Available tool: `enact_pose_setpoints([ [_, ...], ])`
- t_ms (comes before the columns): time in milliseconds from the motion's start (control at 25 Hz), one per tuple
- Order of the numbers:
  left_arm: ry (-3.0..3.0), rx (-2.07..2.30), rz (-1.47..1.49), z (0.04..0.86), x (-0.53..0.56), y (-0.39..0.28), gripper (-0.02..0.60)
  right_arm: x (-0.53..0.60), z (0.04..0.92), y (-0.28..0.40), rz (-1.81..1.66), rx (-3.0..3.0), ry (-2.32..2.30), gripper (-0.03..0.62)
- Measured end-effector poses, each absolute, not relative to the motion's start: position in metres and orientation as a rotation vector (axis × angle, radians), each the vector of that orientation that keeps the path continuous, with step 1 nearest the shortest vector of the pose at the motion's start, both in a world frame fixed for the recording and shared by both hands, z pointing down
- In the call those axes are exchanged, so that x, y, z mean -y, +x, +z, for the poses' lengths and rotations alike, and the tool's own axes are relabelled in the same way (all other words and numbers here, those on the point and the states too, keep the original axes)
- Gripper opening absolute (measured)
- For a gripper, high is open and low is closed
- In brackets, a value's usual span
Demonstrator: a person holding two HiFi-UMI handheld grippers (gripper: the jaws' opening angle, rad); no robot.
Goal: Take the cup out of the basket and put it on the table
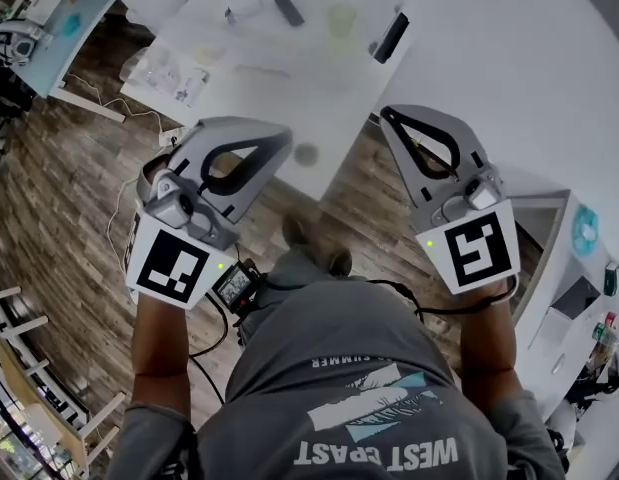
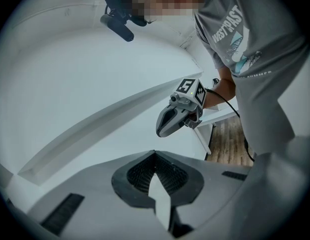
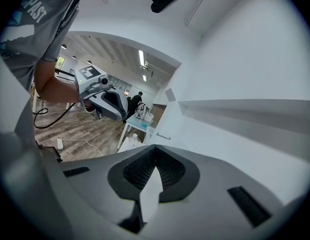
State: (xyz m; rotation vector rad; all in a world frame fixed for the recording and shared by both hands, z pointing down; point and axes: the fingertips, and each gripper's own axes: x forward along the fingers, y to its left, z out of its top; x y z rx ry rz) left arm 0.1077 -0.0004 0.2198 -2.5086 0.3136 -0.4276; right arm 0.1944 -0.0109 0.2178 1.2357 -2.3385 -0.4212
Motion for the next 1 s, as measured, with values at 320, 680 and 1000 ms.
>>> enact_pose_setpoints([
  [320, -2.511, -0.259, -0.371, 0.217, 0.069, 0.082, 0.008, 0.074, 0.220, 0.175, -0.396, 2.284, 1.312, 0.012],
  [680, -2.533, -0.212, -0.331, 0.225, 0.113, 0.061, 0.008, 0.124, 0.215, 0.161, -0.402, 2.219, 1.343, 0.012],
  [1000, -2.542, -0.254, -0.338, 0.230, 0.138, 0.056, 0.008, 0.168, 0.218, 0.165, -0.405, 2.201, 1.317, 0.012],
])
